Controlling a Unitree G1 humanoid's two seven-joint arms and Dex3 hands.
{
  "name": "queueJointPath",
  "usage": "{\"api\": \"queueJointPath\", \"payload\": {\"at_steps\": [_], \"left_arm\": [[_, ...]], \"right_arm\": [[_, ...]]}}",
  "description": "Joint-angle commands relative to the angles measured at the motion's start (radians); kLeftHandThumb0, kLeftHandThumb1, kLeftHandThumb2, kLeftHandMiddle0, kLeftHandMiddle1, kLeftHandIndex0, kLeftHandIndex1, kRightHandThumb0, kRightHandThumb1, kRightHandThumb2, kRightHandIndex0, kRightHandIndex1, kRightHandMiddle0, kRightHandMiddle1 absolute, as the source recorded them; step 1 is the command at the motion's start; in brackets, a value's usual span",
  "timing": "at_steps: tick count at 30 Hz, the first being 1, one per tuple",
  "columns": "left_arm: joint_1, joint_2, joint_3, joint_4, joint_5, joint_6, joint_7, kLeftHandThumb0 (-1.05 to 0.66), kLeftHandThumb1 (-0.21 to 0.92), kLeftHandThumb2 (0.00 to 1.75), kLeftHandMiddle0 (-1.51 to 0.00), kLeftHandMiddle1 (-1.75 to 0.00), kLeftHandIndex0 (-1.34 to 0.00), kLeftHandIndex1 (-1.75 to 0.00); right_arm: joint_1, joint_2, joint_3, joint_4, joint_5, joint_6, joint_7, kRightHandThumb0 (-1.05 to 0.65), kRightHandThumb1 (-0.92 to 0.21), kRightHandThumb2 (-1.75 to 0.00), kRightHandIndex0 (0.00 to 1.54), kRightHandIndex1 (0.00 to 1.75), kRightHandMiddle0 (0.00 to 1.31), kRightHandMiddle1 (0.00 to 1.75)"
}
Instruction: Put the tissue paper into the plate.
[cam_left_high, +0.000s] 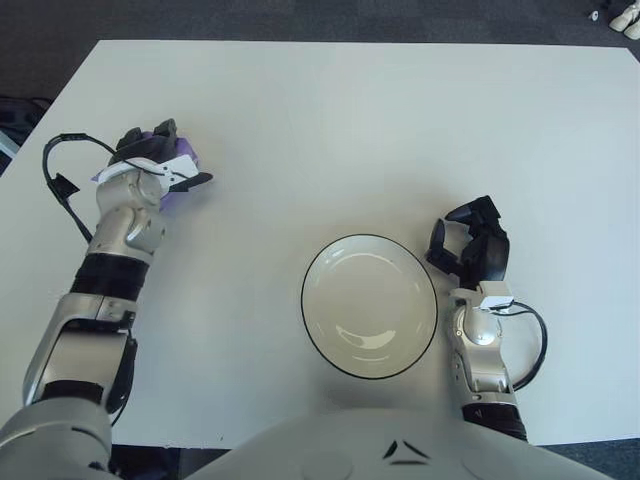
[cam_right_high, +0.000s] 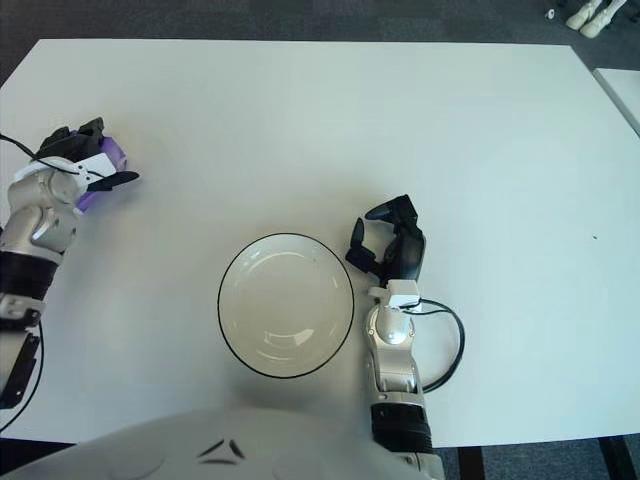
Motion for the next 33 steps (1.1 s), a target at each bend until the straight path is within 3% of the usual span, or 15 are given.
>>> {"api": "queueJointPath", "payload": {"at_steps": [1, 16, 28, 33], "left_arm": [[-0.009, 0.018, -0.056, 0.225, -0.025, -0.082, 0.020, -1.05, 0.92, 0.58, 0.00, 0.00, 0.00, 0.00], [-0.047, 0.026, -0.118, 0.300, -0.079, -0.122, -0.025, -1.05, 0.92, 0.84, 0.00, 0.00, 0.00, 0.00], [-0.032, 0.029, -0.127, 0.308, -0.144, -0.143, -0.015, -1.05, 0.92, 0.85, 0.00, 0.00, 0.00, 0.00], [0.002, 0.026, -0.127, 0.307, -0.155, -0.171, 0.022, -1.05, 0.92, 0.77, 0.00, 0.00, -0.01, -0.01]], "right_arm": [[0.069, 0.014, -0.014, 0.073, 0.010, 0.061, -0.002, -0.46, -0.38, -1.25, 1.06, 1.75, 0.56, 1.75], [0.064, 0.003, -0.025, 0.088, 0.022, 0.025, 0.015, -0.46, -0.38, -1.24, 1.06, 1.75, 0.56, 1.75], [0.063, 0.009, -0.030, 0.088, 0.014, 0.012, 0.005, -0.47, -0.36, -1.27, 1.08, 1.75, 0.58, 1.75], [0.074, 0.011, -0.028, 0.069, 0.007, 0.022, 0.000, -0.47, -0.35, -1.28, 1.07, 1.75, 0.58, 1.75]]}}
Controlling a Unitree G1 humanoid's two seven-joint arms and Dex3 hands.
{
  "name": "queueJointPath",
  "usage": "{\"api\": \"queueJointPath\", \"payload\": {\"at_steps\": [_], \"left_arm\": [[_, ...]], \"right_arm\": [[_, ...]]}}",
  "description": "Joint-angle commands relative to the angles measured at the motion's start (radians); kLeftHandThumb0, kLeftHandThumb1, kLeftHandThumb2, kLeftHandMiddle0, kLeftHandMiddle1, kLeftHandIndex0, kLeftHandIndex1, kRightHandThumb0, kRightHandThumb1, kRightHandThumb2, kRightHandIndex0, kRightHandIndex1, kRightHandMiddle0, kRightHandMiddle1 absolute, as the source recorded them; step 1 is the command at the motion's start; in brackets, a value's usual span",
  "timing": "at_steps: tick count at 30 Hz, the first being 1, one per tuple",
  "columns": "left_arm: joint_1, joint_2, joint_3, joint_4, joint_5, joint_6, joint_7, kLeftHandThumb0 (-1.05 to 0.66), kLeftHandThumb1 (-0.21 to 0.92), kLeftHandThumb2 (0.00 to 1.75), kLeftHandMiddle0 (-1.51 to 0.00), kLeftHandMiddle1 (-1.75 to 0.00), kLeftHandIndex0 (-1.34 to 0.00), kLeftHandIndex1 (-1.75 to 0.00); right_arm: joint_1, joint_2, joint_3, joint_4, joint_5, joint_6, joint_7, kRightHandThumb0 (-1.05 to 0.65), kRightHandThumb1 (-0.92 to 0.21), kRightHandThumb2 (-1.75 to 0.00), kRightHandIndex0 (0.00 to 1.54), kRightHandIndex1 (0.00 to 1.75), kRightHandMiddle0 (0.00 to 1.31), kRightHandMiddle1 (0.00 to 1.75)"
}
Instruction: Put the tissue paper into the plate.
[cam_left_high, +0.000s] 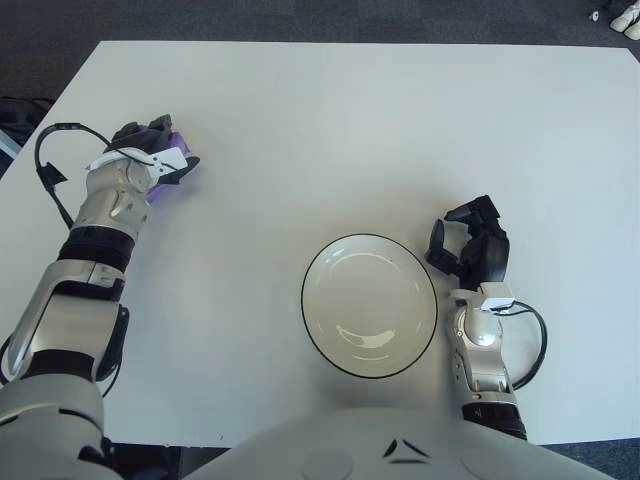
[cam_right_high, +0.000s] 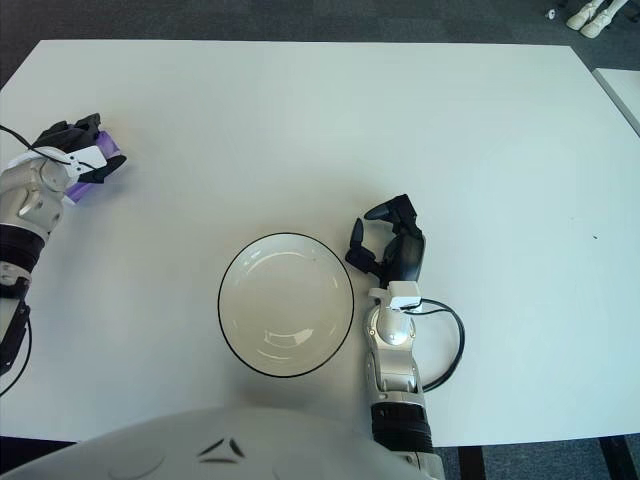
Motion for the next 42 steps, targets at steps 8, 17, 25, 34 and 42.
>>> {"api": "queueJointPath", "payload": {"at_steps": [8, 17, 25, 34, 42], "left_arm": [[0.173, -0.053, -0.016, 0.087, -0.055, -0.119, 0.126, -0.93, 0.67, 0.66, 0.00, -0.92, 0.00, -0.67], [0.173, -0.056, -0.019, 0.123, -0.055, -0.189, 0.214, -0.57, 0.16, 1.19, -0.25, -1.69, -0.12, -1.68], [0.173, -0.075, -0.005, 0.134, -0.083, -0.166, 0.253, -0.42, 0.13, 1.26, -0.64, -1.74, -0.30, -1.74], [0.182, -0.079, -0.012, 0.122, -0.077, -0.159, 0.276, -0.44, 0.37, 1.22, -0.85, -1.75, -0.52, -1.75], [0.205, -0.082, -0.004, 0.092, -0.091, -0.174, 0.290, -0.03, 0.03, 1.62, -0.85, -1.75, -0.63, -1.66]], "right_arm": [[0.080, 0.005, -0.013, 0.033, -0.009, 0.077, -0.008, -0.47, -0.36, -1.28, 1.06, 1.75, 0.58, 1.75], [0.079, 0.001, -0.017, 0.032, 0.007, 0.084, 0.007, -0.47, -0.36, -1.27, 1.06, 1.75, 0.57, 1.75], [0.072, 0.008, -0.024, 0.053, 0.013, 0.047, -0.001, -0.47, -0.37, -1.26, 1.06, 1.75, 0.57, 1.75], [0.070, 0.003, -0.026, 0.065, 0.005, 0.027, -0.002, -0.47, -0.36, -1.27, 1.08, 1.75, 0.58, 1.75], [0.073, 0.006, -0.026, 0.066, 0.003, 0.020, -0.011, -0.47, -0.35, -1.28, 1.08, 1.75, 0.58, 1.75]]}}
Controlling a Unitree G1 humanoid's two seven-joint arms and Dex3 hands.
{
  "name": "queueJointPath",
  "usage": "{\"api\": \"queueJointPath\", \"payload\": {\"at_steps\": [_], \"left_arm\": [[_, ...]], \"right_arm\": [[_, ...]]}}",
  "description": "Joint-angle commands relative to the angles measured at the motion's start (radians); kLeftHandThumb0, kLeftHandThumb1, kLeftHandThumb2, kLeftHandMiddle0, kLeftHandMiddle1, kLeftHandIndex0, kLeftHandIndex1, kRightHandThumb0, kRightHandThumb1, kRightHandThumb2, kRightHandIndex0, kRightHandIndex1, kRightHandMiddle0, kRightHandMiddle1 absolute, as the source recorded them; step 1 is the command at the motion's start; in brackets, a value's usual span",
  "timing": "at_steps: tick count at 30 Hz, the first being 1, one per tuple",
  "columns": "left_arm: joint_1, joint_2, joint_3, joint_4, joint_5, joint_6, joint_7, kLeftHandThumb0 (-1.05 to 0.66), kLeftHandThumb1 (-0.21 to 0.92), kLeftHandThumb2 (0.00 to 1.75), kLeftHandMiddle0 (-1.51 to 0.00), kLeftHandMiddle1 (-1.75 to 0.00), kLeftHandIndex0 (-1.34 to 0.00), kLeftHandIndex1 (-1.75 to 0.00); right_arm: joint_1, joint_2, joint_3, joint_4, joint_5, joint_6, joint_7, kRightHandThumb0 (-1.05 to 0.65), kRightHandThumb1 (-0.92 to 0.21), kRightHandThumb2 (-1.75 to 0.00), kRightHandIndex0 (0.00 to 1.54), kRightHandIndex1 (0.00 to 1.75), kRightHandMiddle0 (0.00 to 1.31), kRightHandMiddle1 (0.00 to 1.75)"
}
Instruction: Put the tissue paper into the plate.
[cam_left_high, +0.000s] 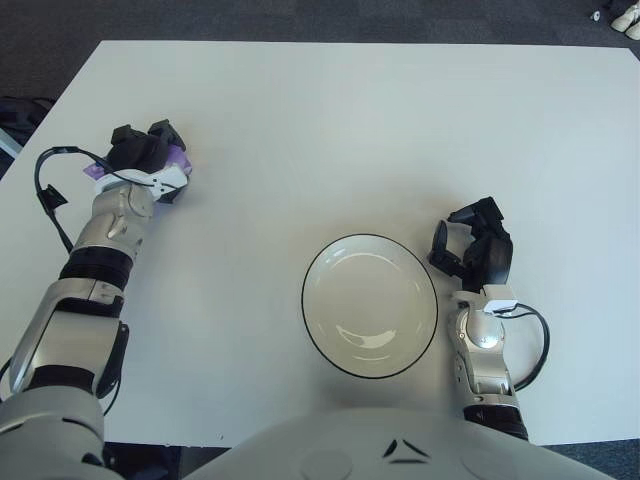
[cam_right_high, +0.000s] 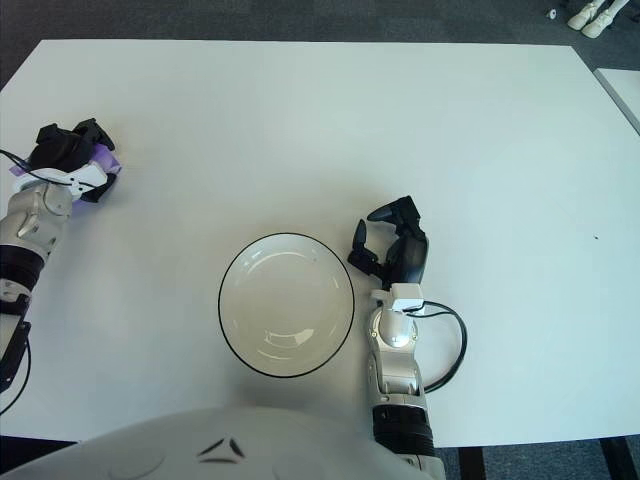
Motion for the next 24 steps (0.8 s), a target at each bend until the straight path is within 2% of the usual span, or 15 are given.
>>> {"api": "queueJointPath", "payload": {"at_steps": [1, 7, 12, 18, 24], "left_arm": [[0.119, -0.054, -0.030, 0.047, -0.023, 0.009, -0.044, -0.02, 0.01, 1.65, -0.86, -1.75, -0.65, -1.66], [0.095, -0.076, -0.030, 0.141, -0.035, -0.046, 0.022, 0.00, -0.06, 1.73, -0.87, -1.75, -0.72, -1.68], [0.079, -0.100, -0.019, 0.205, -0.046, -0.085, 0.100, 0.00, -0.05, 1.72, -0.85, -1.74, -0.69, -1.73], [0.080, -0.148, 0.024, 0.257, -0.096, -0.150, 0.194, 0.00, -0.02, 1.68, -0.86, -1.66, -0.66, -1.74], [0.082, -0.196, 0.081, 0.300, -0.183, -0.252, 0.203, 0.00, -0.04, 1.67, -0.92, -1.59, -0.66, -1.75]], "right_arm": [[0.064, 0.007, -0.017, 0.071, 0.002, 0.027, -0.008, -0.47, -0.35, -1.28, 1.08, 1.75, 0.58, 1.75], [0.067, 0.007, -0.017, 0.068, 0.000, 0.030, -0.011, -0.47, -0.35, -1.29, 1.08, 1.75, 0.59, 1.75], [0.069, 0.008, -0.018, 0.068, -0.004, 0.032, -0.016, -0.47, -0.35, -1.29, 1.07, 1.75, 0.59, 1.75], [0.072, 0.008, -0.016, 0.070, -0.003, 0.022, -0.020, -0.48, -0.34, -1.29, 1.07, 1.75, 0.59, 1.75], [0.075, 0.007, -0.015, 0.070, -0.001, 0.022, -0.016, -0.47, -0.34, -1.29, 1.07, 1.75, 0.59, 1.75]]}}
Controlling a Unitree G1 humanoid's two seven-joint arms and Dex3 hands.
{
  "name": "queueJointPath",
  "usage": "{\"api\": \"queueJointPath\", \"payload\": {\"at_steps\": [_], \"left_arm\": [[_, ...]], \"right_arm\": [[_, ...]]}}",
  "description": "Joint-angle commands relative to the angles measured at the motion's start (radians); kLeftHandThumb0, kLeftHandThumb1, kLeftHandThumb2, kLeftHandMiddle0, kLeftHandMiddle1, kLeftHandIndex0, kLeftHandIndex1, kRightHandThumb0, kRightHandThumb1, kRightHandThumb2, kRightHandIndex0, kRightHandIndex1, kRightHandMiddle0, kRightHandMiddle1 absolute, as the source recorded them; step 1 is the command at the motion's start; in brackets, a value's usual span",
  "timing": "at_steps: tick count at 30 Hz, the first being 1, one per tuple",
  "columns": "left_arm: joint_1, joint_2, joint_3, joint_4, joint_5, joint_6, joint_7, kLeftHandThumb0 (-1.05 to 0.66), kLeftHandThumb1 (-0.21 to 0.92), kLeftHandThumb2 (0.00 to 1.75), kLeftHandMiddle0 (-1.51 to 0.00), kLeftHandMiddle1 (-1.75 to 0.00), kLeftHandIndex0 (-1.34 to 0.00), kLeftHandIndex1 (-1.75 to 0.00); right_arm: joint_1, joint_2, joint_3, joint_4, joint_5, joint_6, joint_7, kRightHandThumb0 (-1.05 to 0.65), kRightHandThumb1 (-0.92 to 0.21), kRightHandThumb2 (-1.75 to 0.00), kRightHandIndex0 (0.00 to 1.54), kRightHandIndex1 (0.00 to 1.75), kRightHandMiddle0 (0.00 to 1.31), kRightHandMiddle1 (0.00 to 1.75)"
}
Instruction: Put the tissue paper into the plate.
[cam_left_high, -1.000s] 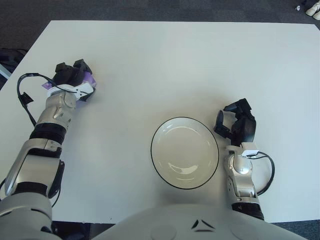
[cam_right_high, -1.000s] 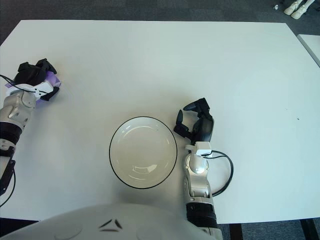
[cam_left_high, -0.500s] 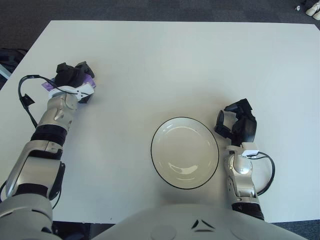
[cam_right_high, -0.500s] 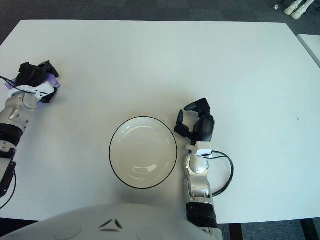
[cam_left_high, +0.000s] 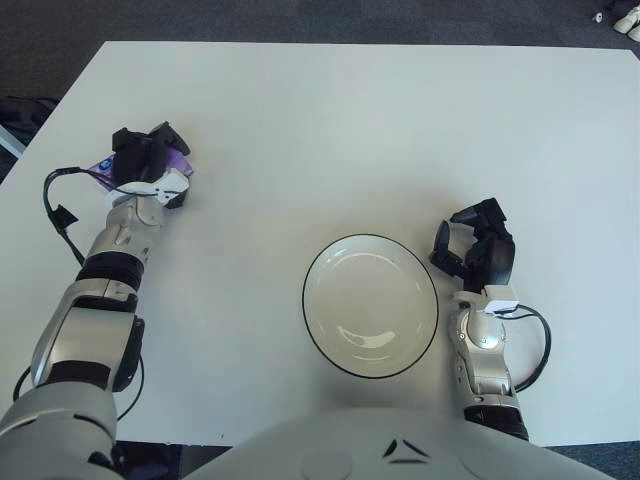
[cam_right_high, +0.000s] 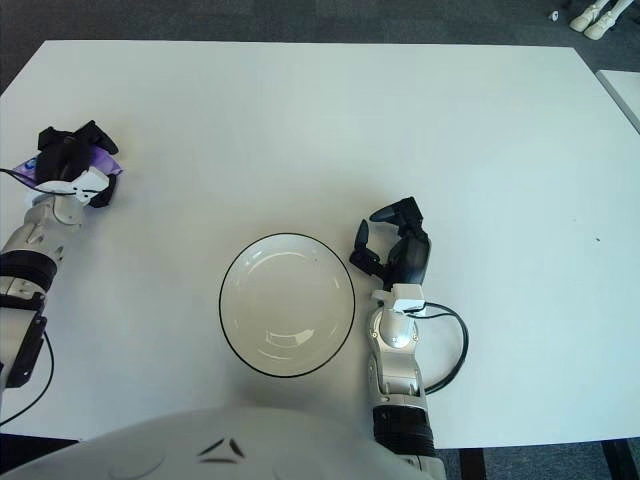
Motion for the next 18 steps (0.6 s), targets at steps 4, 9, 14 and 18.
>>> {"api": "queueJointPath", "payload": {"at_steps": [4, 9, 14, 18], "left_arm": [[0.113, -0.137, 0.047, 0.108, -0.139, -0.120, -0.106, 0.00, -0.05, 1.68, -0.93, -1.59, -0.67, -1.75], [0.119, -0.171, 0.108, 0.134, -0.252, -0.264, -0.202, 0.00, -0.05, 1.69, -0.93, -1.60, -0.67, -1.75], [0.105, -0.201, 0.159, 0.168, -0.346, -0.347, -0.310, 0.00, -0.05, 1.69, -0.94, -1.60, -0.67, -1.75], [0.095, -0.225, 0.185, 0.178, -0.394, -0.398, -0.363, 0.00, -0.06, 1.69, -0.94, -1.59, -0.67, -1.75]], "right_arm": [[0.073, 0.009, -0.013, 0.070, 0.003, 0.033, -0.002, -0.48, -0.34, -1.30, 1.07, 1.75, 0.59, 1.75], [0.069, 0.007, -0.015, 0.087, 0.010, -0.001, 0.004, -0.48, -0.34, -1.30, 1.08, 1.75, 0.59, 1.75], [0.063, -0.005, -0.015, 0.113, 0.026, -0.054, 0.028, -0.48, -0.32, -1.32, 1.11, 1.75, 0.61, 1.75], [0.061, -0.008, -0.015, 0.120, 0.027, -0.055, 0.034, -0.48, -0.31, -1.33, 1.11, 1.75, 0.62, 1.75]]}}
